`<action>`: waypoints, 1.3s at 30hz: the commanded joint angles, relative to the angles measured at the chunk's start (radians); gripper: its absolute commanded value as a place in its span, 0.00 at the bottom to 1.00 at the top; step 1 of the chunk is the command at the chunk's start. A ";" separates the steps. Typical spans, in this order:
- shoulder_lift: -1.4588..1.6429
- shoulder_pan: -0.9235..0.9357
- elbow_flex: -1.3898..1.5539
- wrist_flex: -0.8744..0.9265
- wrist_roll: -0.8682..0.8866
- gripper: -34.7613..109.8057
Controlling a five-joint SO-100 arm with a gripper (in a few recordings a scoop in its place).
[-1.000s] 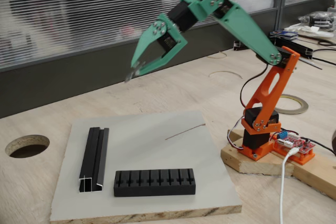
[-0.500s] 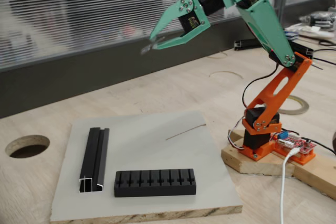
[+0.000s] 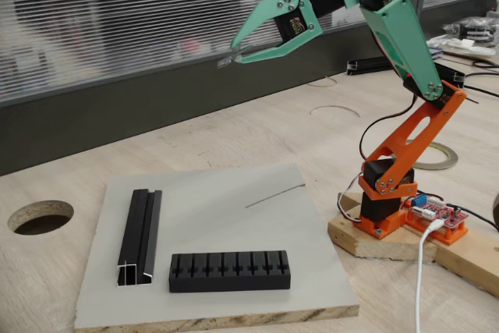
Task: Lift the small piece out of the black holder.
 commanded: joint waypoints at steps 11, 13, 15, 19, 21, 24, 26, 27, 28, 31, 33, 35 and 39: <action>0.005 0.000 0.000 0.023 0.002 0.26; 0.003 0.000 0.000 0.023 0.000 0.26; 0.002 0.000 0.002 0.023 0.000 0.26; -0.025 0.000 0.043 0.023 0.000 0.26; -0.031 0.000 0.087 0.021 0.000 0.26; -0.028 0.000 0.132 0.011 0.002 0.26; -0.034 0.000 0.140 0.014 0.000 0.26; -0.034 0.000 0.140 0.017 0.000 0.26; -0.035 0.009 0.141 0.018 0.000 0.26; -0.035 0.100 0.141 0.021 -0.002 0.26; -0.037 0.170 0.141 0.021 -0.002 0.26; -0.037 0.221 0.141 0.021 -0.002 0.26; -0.037 0.239 0.172 0.023 -0.002 0.26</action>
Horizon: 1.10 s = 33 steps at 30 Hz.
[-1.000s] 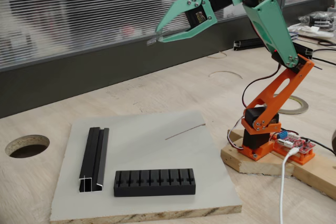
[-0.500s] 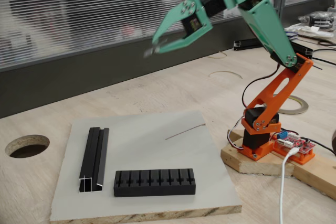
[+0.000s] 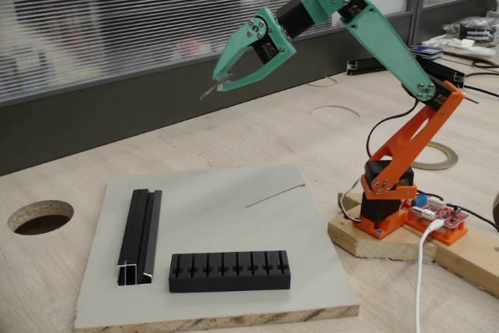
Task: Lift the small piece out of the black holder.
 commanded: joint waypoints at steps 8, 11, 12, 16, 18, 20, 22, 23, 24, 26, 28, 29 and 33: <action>0.023 0.006 0.138 0.012 0.014 0.26; 0.026 0.006 0.138 0.011 0.014 0.26; 0.028 0.006 0.138 0.011 0.014 0.26; 0.028 0.008 0.138 0.014 0.014 0.26; 0.029 0.006 0.138 0.020 0.011 0.26; 0.029 0.006 0.138 0.021 0.011 0.26; 0.029 0.006 0.138 0.020 0.014 0.26; 0.029 0.006 0.138 0.021 0.014 0.26; 0.029 0.008 0.138 0.021 0.014 0.26; 0.029 0.017 0.138 0.021 0.014 0.26; 0.029 0.017 0.138 0.021 0.014 0.26; 0.029 0.017 0.138 0.021 0.014 0.26; 0.029 0.017 0.140 0.021 0.014 0.26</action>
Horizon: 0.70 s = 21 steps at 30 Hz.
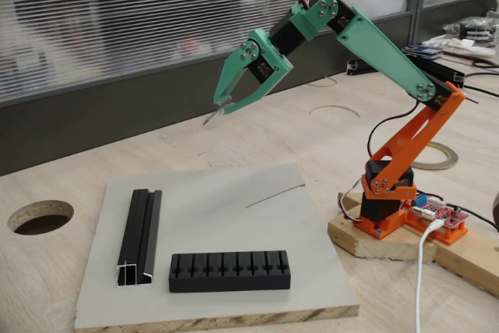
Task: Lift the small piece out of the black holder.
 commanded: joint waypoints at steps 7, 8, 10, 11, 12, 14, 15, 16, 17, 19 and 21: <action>0.014 -0.005 0.005 0.021 0.008 0.26; 0.014 -0.005 0.005 0.021 0.005 0.26; 0.014 -0.005 0.005 0.021 0.003 0.26; 0.014 -0.005 0.005 0.021 0.002 0.26; 0.014 -0.003 0.005 0.021 0.002 0.26; 0.014 -0.003 0.005 0.021 0.002 0.26; 0.014 -0.003 0.005 0.021 0.005 0.26; 0.014 -0.003 0.005 0.021 0.006 0.26; 0.014 -0.003 0.005 0.021 0.006 0.26; 0.014 -0.003 0.005 0.021 0.006 0.26; 0.014 -0.003 0.005 0.021 0.003 0.26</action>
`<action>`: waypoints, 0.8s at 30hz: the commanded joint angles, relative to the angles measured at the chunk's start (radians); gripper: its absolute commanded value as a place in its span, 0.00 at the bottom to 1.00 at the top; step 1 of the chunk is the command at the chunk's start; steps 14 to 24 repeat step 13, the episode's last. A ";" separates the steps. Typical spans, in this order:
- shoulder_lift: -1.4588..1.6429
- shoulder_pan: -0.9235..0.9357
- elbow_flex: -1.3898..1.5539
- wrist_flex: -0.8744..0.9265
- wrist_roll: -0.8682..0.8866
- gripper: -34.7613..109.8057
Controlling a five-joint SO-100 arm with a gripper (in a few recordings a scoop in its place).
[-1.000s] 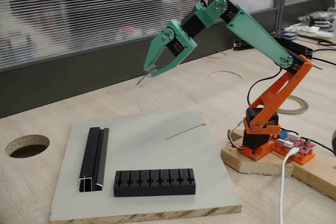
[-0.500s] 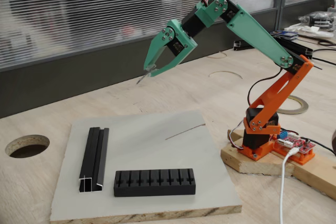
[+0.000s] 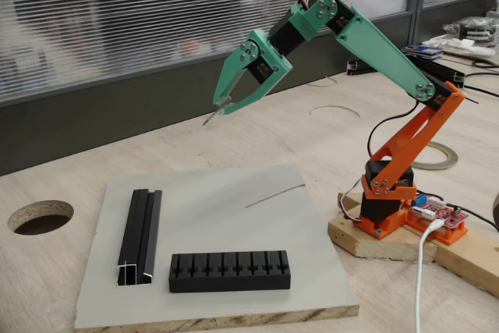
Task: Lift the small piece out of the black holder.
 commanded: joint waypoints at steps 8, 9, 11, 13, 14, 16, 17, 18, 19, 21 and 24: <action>0.015 -0.003 0.005 0.021 0.014 0.26; 0.015 -0.003 0.005 0.021 0.014 0.26; 0.015 -0.006 0.005 0.021 0.014 0.26; 0.014 -0.003 0.006 0.021 0.014 0.26; 0.014 -0.003 0.006 0.021 0.014 0.26; 0.014 -0.003 0.006 0.021 0.014 0.26; 0.014 -0.003 0.006 0.021 0.014 0.26; 0.014 -0.003 0.006 0.021 0.014 0.26; 0.014 -0.003 0.006 0.021 0.014 0.26; 0.014 -0.003 0.006 0.021 0.014 0.26; 0.014 -0.003 0.006 0.021 0.014 0.26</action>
